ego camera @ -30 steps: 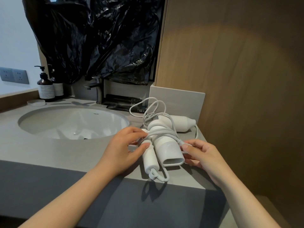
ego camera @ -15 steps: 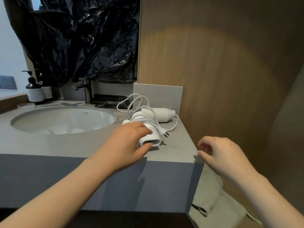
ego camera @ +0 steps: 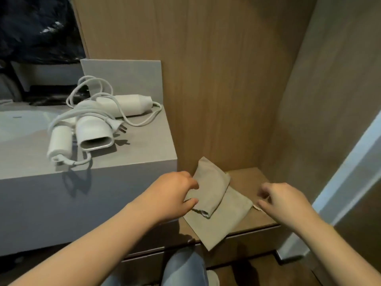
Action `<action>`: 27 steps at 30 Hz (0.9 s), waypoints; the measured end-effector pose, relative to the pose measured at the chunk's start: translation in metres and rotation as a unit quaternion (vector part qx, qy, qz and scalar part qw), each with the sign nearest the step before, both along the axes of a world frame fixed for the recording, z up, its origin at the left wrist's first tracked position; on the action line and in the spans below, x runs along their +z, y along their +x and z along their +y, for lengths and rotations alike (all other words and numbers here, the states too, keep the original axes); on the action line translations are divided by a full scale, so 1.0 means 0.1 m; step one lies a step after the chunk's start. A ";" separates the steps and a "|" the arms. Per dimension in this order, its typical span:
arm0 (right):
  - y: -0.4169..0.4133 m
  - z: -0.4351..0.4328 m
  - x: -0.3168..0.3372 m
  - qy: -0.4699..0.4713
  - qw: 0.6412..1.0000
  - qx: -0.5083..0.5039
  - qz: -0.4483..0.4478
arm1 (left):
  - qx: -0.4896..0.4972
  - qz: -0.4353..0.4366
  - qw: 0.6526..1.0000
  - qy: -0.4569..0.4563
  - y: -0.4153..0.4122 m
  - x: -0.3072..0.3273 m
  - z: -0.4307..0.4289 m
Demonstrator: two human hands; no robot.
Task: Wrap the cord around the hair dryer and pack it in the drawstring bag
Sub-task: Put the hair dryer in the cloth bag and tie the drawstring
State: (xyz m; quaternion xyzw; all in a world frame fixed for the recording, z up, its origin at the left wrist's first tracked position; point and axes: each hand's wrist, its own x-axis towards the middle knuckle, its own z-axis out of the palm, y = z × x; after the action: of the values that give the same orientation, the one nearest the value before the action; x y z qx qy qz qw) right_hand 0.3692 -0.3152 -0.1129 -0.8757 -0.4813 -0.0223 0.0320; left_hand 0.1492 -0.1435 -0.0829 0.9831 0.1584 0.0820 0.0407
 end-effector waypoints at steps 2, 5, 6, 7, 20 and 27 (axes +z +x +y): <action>0.15 -0.03 -0.20 -0.016 1.000 -0.014 0.023 | 0.000 0.033 0.999 -0.025 0.21 -0.21 -0.01; 0.34 0.00 -0.51 -0.028 0.997 -0.029 0.060 | 0.006 0.076 0.995 -0.059 0.44 -0.51 0.00; 0.40 0.02 -0.63 -0.030 0.996 -0.032 0.072 | 0.008 0.087 0.994 -0.070 0.50 -0.61 0.00; 0.46 0.05 -0.75 -0.034 0.996 -0.035 0.079 | 0.009 0.098 0.992 -0.077 0.56 -0.71 0.01; 1.01 0.60 -2.10 -0.089 0.970 -0.088 0.209 | 0.051 0.246 0.960 -0.121 1.30 -1.64 0.24; 1.10 1.15 -2.51 -0.063 0.961 -0.059 0.262 | 0.081 0.327 0.933 -0.130 1.63 -2.05 0.51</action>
State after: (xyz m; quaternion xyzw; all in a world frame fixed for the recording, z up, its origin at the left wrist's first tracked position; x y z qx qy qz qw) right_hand 0.4793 -0.2003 -0.3641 -0.8781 -0.4035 0.2369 0.1003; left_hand 0.3121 -0.0925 -0.2874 0.9257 0.2508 -0.2621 0.1070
